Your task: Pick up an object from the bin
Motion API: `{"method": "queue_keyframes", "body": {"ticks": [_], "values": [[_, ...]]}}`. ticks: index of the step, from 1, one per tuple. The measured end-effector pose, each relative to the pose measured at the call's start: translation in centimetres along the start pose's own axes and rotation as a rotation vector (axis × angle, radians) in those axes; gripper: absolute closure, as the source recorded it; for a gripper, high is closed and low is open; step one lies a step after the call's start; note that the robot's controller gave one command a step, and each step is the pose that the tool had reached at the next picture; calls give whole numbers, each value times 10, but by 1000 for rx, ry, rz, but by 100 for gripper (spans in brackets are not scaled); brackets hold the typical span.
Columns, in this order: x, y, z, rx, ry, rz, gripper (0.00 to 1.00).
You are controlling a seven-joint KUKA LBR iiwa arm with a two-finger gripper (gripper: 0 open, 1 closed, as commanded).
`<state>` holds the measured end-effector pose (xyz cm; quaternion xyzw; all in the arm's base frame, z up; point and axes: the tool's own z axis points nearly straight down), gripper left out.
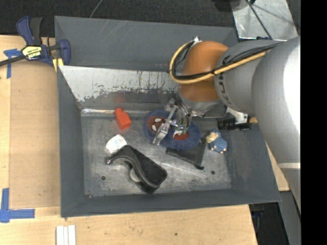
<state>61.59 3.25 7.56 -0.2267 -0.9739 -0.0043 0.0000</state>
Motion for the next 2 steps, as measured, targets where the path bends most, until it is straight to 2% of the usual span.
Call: {"method": "queue_keyframes", "body": {"ticks": [1, 2], "values": [[-3, 0, -2, -2, -8, 2, 100], [-5, 1, -59, 4, -11, 0, 100]]}}
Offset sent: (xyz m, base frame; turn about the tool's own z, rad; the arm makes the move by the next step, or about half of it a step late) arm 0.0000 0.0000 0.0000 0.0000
